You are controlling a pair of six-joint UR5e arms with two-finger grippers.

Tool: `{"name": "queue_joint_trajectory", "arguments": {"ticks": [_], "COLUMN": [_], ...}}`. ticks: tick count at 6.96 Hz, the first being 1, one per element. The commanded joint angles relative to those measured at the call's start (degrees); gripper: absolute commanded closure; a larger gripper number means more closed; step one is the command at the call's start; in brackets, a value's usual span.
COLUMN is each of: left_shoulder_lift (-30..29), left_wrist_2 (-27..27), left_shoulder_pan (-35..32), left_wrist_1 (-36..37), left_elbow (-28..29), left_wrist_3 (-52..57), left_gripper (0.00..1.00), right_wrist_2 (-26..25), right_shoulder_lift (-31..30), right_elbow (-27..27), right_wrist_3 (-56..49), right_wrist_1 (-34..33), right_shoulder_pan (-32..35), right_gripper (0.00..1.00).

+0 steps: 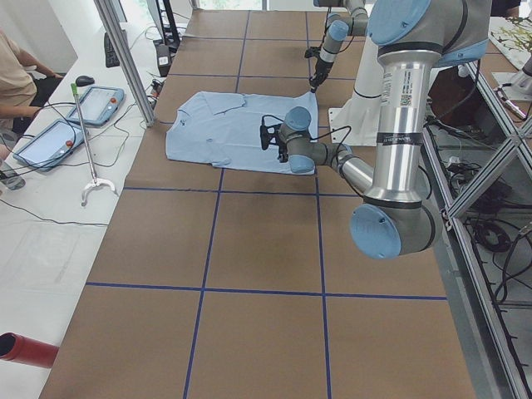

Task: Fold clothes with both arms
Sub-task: 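Grasp both hem corners with the left and right grippers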

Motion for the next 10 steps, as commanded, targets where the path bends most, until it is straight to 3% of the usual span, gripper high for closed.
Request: {"name": "queue_joint_trajectory", "arguments": {"ticks": [1, 3, 6, 7, 8, 9, 10], "left_shoulder_lift": [1.5, 1.4, 1.8, 1.8, 1.7, 0.8, 1.0], "left_wrist_2": [9.6, 9.8, 9.6, 9.6, 9.3, 9.2, 9.1], "left_shoulder_pan": [10.6, 14.7, 15.2, 15.2, 15.3, 15.4, 15.3], "left_wrist_1": [10.0, 14.6, 16.0, 16.0, 15.9, 15.9, 16.2], "left_elbow": [-2.2, -3.0, -3.8, -3.8, -3.8, -4.0, -7.9], "left_wrist_3": [-3.2, -6.1, -6.1, -6.4, -6.4, -7.5, -7.7], "left_gripper": [0.19, 0.26, 0.38, 0.76, 1.0, 1.0, 1.0], "right_wrist_2": [0.2, 0.4, 0.4, 0.4, 0.4, 0.4, 0.5], "right_shoulder_lift": [0.4, 0.5, 0.4, 0.1, 0.2, 0.4, 0.0], "right_elbow": [0.1, 0.0, -0.1, -0.1, -0.2, 0.0, 0.5], "right_wrist_3": [-0.4, -0.4, -0.4, -0.4, -0.4, -0.4, -0.5], "right_wrist_1": [-0.3, -0.3, -0.3, -0.3, -0.3, -0.3, -0.3], "right_shoulder_pan": [0.2, 0.0, 0.0, 0.0, 0.0, 0.0, 0.3], "right_gripper": [1.0, 1.0, 1.0, 1.0, 1.0, 1.0, 1.0]}}
